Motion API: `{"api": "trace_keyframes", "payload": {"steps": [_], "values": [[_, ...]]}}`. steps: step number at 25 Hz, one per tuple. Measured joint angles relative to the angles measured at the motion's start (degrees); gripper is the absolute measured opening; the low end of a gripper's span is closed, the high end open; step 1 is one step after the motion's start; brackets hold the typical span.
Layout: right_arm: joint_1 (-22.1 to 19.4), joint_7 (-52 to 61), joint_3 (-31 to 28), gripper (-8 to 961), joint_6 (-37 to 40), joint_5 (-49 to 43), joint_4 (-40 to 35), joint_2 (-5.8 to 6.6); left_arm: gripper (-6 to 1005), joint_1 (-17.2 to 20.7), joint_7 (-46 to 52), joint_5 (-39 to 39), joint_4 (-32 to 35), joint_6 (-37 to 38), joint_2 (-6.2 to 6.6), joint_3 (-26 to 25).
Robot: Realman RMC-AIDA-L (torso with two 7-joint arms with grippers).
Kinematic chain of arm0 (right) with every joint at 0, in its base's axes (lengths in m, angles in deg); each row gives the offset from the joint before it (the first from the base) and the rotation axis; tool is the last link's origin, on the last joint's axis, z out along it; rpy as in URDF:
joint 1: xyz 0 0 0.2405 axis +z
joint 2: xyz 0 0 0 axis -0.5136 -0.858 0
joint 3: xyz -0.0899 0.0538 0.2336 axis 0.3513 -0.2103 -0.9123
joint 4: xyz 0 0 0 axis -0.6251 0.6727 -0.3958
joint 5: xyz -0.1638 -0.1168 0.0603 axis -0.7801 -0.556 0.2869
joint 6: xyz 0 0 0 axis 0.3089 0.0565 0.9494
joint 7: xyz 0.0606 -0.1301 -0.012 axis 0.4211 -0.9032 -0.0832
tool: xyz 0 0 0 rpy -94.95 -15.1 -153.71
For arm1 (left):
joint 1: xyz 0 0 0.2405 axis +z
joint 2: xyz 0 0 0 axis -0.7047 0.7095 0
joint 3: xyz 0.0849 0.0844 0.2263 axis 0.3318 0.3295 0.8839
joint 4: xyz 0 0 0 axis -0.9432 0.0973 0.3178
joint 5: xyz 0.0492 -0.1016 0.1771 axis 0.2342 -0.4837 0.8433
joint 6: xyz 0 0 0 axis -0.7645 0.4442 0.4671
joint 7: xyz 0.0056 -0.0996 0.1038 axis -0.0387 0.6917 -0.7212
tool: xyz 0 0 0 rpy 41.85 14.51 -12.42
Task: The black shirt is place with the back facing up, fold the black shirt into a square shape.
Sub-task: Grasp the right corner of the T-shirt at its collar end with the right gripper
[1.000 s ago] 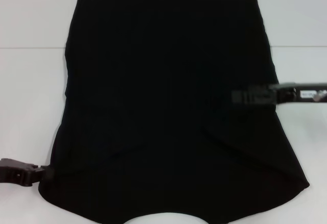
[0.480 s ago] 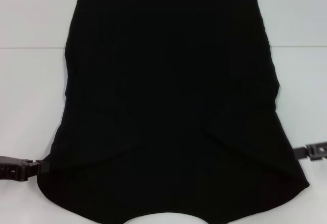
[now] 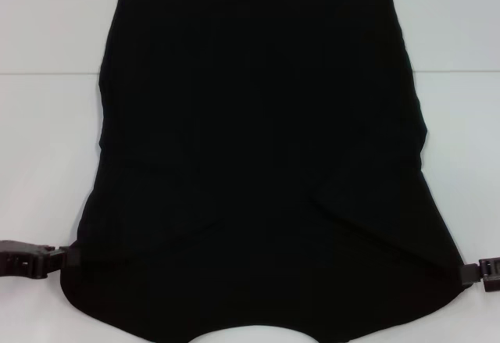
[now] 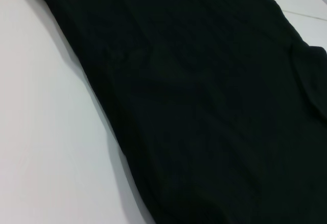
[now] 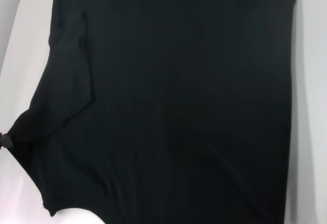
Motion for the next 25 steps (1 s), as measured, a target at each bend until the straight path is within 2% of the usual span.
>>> {"api": "trace_keyframes", "payload": {"steps": [7, 16, 23, 25], "values": [[0.9, -0.1, 0.3, 917, -2.7, -1.5, 2.8, -0.61, 35, 0.0, -0.4, 0.0, 0.0, 0.0, 0.08, -0.1], [2.6, -0.7, 0.1, 815, -3.7, -1.5, 3.1, -1.77, 36, 0.0, -0.8, 0.0, 0.0, 0.0, 0.08, 0.0], [2.1, 0.5, -0.1, 757, -5.6, -2.1, 3.3, -1.85, 37, -0.1, -0.8, -0.1, 0.0, -0.1, 0.08, 0.0], [1.8, 0.6, -0.4, 677, -5.7, -2.1, 3.3, -1.75, 37, -0.1, -0.8, -0.1, 0.0, -0.1, 0.08, -0.1]]}}
